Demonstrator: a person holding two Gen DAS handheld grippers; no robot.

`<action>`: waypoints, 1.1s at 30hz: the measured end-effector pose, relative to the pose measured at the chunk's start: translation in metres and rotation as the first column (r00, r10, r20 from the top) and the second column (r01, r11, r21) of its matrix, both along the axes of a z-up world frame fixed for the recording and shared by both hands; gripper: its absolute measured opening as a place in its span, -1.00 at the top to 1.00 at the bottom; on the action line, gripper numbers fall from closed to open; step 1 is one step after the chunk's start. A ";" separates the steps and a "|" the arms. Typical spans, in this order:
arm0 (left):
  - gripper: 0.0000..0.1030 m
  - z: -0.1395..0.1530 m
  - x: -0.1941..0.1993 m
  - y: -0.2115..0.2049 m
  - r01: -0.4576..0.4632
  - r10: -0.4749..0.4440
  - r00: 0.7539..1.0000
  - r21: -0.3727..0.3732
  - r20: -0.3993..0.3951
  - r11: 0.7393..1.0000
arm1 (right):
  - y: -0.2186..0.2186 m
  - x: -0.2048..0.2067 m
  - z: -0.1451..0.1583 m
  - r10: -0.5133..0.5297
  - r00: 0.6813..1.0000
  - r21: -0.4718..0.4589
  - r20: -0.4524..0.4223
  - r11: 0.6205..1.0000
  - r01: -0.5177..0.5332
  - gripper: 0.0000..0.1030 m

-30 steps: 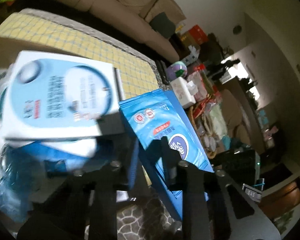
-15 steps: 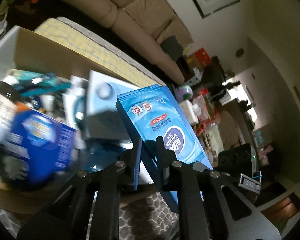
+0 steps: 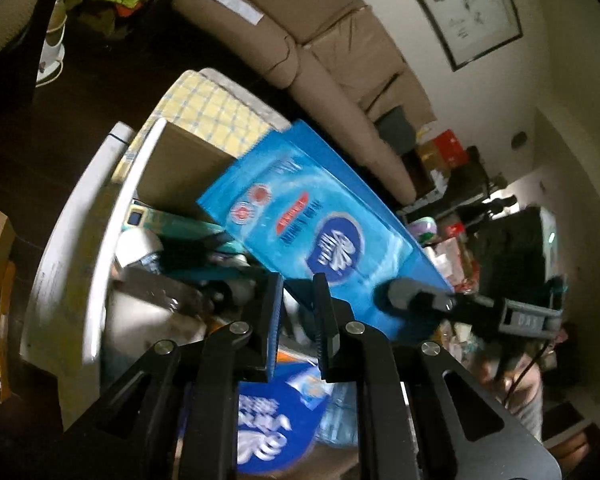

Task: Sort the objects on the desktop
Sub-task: 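Carry the tissue pack into the white box and release it with the right gripper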

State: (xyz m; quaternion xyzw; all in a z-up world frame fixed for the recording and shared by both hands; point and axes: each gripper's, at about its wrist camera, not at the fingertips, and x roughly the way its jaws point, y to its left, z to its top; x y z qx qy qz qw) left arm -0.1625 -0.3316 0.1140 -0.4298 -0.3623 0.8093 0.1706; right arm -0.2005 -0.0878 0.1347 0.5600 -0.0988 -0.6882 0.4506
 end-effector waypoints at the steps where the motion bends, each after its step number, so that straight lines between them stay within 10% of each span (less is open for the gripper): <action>1: 0.76 -0.004 -0.003 -0.001 -0.001 0.001 1.000 0.007 0.006 1.000 | -0.012 -0.007 -0.002 0.040 0.999 0.043 -0.020 0.998 -0.039 0.52; 10: 0.62 -0.027 -0.018 0.004 0.010 -0.005 0.996 -0.060 0.088 0.998 | -0.069 -0.036 -0.028 0.317 0.944 0.197 -0.090 0.935 -0.295 0.47; 19: 0.58 -0.015 -0.007 -0.024 -0.015 0.018 0.998 -0.058 0.052 0.998 | -0.040 -0.040 -0.033 0.392 0.917 0.130 -0.075 0.915 -0.381 0.48; 25: 0.42 -0.015 -0.007 -0.018 -0.008 0.010 0.999 -0.048 0.042 0.999 | -0.035 -0.060 -0.040 0.234 0.969 0.184 -0.082 0.959 -0.216 0.23; 28: 0.40 -0.014 -0.005 -0.011 0.008 -0.005 0.999 -0.067 0.046 0.998 | -0.013 -0.068 -0.031 0.056 0.994 0.157 -0.089 0.987 -0.041 -0.23; 33: 0.36 -0.013 -0.004 -0.009 0.017 -0.014 0.999 -0.064 0.046 0.998 | 0.044 -0.055 -0.016 -0.158 0.983 0.086 -0.094 0.982 0.166 -0.25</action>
